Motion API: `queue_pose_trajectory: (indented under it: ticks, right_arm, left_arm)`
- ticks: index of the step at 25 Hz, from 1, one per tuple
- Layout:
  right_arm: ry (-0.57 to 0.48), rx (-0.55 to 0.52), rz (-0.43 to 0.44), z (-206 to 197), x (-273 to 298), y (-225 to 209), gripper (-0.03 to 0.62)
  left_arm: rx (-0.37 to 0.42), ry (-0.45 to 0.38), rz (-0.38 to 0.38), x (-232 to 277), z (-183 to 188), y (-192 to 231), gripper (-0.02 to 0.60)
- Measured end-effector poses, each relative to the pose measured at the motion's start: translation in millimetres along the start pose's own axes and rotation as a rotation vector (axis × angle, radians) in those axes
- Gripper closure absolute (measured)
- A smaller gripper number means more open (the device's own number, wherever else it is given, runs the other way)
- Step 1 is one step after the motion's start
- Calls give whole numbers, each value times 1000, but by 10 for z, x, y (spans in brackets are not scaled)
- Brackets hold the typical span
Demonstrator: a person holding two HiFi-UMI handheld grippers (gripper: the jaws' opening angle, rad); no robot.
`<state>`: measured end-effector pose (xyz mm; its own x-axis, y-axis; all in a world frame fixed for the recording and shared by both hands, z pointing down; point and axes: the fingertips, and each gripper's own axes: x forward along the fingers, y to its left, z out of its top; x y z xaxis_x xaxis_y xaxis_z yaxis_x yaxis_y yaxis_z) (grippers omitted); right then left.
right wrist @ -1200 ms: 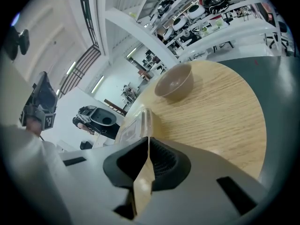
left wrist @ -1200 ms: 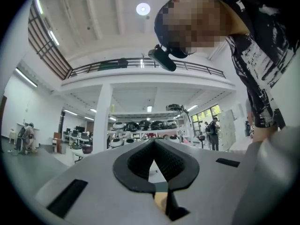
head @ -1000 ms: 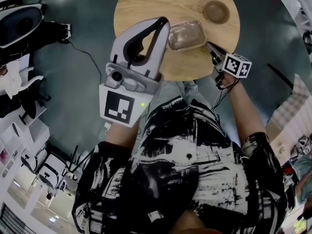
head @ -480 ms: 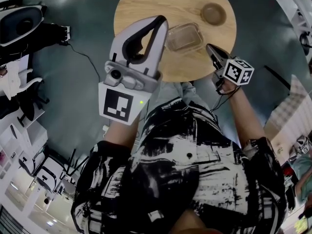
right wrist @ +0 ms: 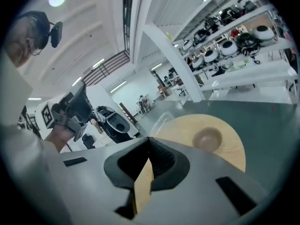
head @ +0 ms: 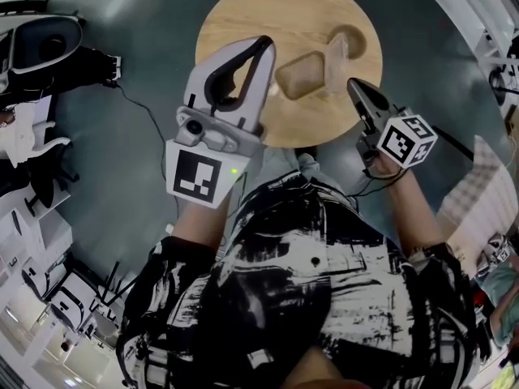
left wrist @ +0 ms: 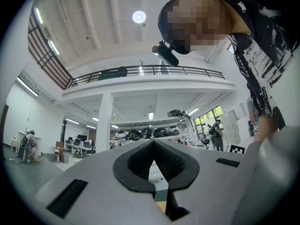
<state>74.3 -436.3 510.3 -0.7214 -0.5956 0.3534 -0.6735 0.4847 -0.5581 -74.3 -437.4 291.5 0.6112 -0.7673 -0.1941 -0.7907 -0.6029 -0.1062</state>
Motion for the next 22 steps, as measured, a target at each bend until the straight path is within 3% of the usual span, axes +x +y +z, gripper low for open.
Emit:
queue_pose_trajectory:
  ticks: [7,11,22]
  right_arm:
    - [-102,-356,-56,801,-325,701,593]
    - [-223,-546,-78,1304,-435,1142,594]
    - [-555,-737,-152,2209,-833,1737,592]
  left_arm:
    - [32,-16,20,-62,287,-72,581]
    - [30,-6,56,-43,450,-18,583]
    - [65,0,111,-12,842,15,581]
